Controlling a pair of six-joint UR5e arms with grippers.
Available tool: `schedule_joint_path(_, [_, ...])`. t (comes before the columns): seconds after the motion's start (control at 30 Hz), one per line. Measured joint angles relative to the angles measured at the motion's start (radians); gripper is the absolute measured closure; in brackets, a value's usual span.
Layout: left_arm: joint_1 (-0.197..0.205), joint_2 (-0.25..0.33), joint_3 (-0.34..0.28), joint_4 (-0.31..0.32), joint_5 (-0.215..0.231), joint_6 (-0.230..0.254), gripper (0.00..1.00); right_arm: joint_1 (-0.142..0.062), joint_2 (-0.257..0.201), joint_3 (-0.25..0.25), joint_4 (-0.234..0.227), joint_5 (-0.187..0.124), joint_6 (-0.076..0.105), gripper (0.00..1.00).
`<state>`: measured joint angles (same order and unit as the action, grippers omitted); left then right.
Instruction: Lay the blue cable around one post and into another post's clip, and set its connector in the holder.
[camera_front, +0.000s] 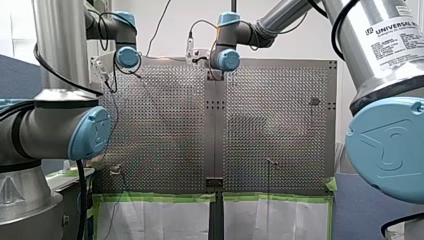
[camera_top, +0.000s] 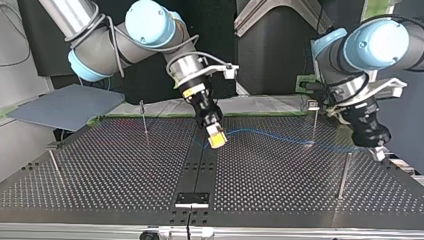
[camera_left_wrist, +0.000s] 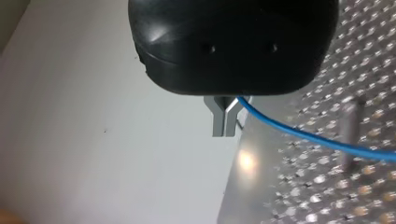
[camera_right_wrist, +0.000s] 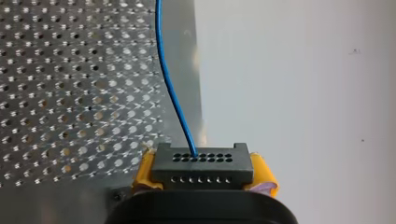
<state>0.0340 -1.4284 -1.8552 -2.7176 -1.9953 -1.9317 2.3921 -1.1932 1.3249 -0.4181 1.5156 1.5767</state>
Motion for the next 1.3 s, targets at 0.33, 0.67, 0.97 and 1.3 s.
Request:
schedule_joint_path(0.33, [0.094,-0.005,0.085,-0.007,0.093,-0.058,1.00,0.004,0.039,-0.061,0.012,-0.004,0.006,1.00])
schedule_joint_path(0.67, [0.181,-0.054,0.112,-0.005,0.180,-0.066,1.00,0.010,0.096,-0.126,0.027,-0.004,0.007,1.00])
schedule_joint_path(0.97, [0.221,-0.138,0.160,-0.006,0.272,-0.069,1.00,0.013,0.142,-0.180,0.037,-0.003,0.008,1.00])
schedule_joint_path(1.3, [0.230,-0.175,0.167,-0.007,0.371,-0.086,1.00,0.012,0.178,-0.214,0.035,-0.001,0.013,1.00])
